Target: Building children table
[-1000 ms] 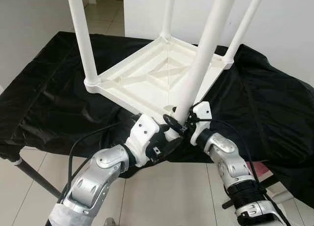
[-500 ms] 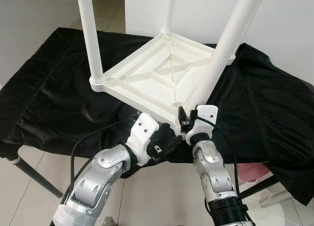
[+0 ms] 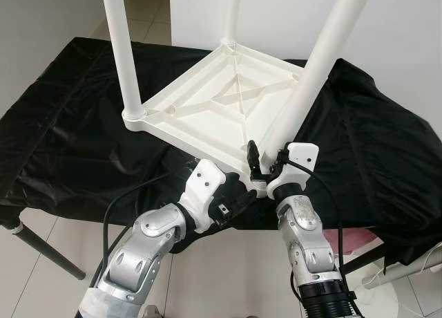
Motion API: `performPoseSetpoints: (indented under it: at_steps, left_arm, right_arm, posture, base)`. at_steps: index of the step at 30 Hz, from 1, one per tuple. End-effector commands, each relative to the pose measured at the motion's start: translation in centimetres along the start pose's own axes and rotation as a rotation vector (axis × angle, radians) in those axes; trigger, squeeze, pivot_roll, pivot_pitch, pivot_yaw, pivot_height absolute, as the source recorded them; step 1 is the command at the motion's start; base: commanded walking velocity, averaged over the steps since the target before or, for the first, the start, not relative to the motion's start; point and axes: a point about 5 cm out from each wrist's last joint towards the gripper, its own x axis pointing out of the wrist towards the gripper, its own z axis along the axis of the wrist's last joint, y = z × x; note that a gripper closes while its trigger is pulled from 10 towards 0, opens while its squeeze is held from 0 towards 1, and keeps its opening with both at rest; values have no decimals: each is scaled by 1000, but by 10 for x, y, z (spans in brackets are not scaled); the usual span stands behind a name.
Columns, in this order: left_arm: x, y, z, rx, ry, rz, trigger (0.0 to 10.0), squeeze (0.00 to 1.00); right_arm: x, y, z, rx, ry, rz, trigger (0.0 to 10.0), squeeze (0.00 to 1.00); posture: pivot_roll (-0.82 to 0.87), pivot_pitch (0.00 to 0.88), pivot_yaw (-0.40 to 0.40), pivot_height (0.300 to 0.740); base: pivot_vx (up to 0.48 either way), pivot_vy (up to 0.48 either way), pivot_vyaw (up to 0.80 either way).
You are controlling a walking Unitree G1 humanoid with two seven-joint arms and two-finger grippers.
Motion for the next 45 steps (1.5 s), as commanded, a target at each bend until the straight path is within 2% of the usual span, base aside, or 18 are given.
performPoseSetpoints:
  at_steps: [1, 2, 3, 5, 7, 8, 11, 16, 18, 19, 20, 34, 35, 37, 38, 45]
  left_arm:
    - [0, 3, -1, 14, 1, 94, 10000, 0]
    - [1, 2, -1, 15, 1, 90, 10000, 0]
    - [1, 2, -1, 16, 2, 85, 10000, 0]
    - [1, 2, -1, 16, 2, 85, 10000, 0]
    - [2, 2, -1, 25, 4, 72, 10000, 0]
    - [2, 2, -1, 25, 4, 72, 10000, 0]
    - [3, 2, -1, 29, 5, 66, 10000, 0]
    - [4, 1, -1, 32, 3, 61, 10000, 0]
    - [4, 1, -1, 32, 3, 61, 10000, 0]
    - [5, 0, 0, 33, 3, 59, 10000, 0]
    - [5, 0, 0, 35, 2, 58, 10000, 0]
    - [5, -1, 0, 42, 5, 52, 10000, 0]
    - [5, -2, 0, 42, 5, 51, 10000, 0]
    - [5, -2, 0, 40, 5, 50, 10000, 0]
    - [5, -2, 0, 40, 6, 49, 10000, 0]
    - [6, -3, -1, 37, 3, 47, 10000, 0]
  right_arm:
    - [-5, -4, -7, 27, 27, 39, 10000, 1000]
    - [-5, -9, -8, 18, 39, 115, 10000, 1000]
    - [-5, -15, -9, 3, 50, 185, 10000, 0]
    - [-5, -15, -9, 3, 50, 185, 10000, 0]
    - [-4, -21, -11, -27, 88, 339, 10000, 0]
    - [-4, -21, -11, -27, 88, 339, 10000, 0]
    - [0, -22, -16, -67, 134, 471, 10000, 0]
    - [10, -25, -26, -119, 185, 560, 10000, 0]
    - [10, -25, -26, -119, 185, 560, 10000, 0]
    - [14, -25, -27, -125, 190, 569, 6627, 0]
    - [16, -25, -29, -128, 193, 581, 0, 0]
    - [17, -31, -29, -60, 176, 597, 0, 0]
    - [17, -31, -28, -59, 169, 592, 3294, 0]
    - [16, -33, -27, -60, 160, 578, 3294, 0]
    - [16, -34, -25, -58, 146, 553, 10000, 0]
    - [12, -32, -18, -84, 98, 386, 10000, 0]
  posture:
    - [19, 57, -83, 740]
    - [18, 53, -81, 740]
    - [18, 51, -79, 740]
    - [18, 51, -79, 740]
    - [15, 49, -75, 740]
    - [15, 49, -75, 740]
    - [14, 45, -71, 740]
    - [15, 41, -69, 740]
    - [15, 41, -69, 740]
    - [16, 41, -70, 740]
    - [19, 42, -70, 740]
    - [27, 53, -66, 740]
    - [27, 53, -66, 740]
    - [24, 54, -67, 740]
    - [21, 55, -67, 740]
    - [4, 63, -75, 740]
  base:
    - [0, 0, 0]
    - [0, 0, 0]
    - [0, 0, 0]
    - [0, 0, 0]
    - [0, 0, 0]
    - [0, 0, 0]
    - [0, 0, 0]
    - [0, 0, 0]
    - [0, 0, 0]
    - [0, 0, 0]
    - [0, 0, 0]
    - [0, 0, 0]
    - [0, 0, 0]
    - [0, 0, 0]
    - [0, 0, 0]
    - [0, 0, 0]
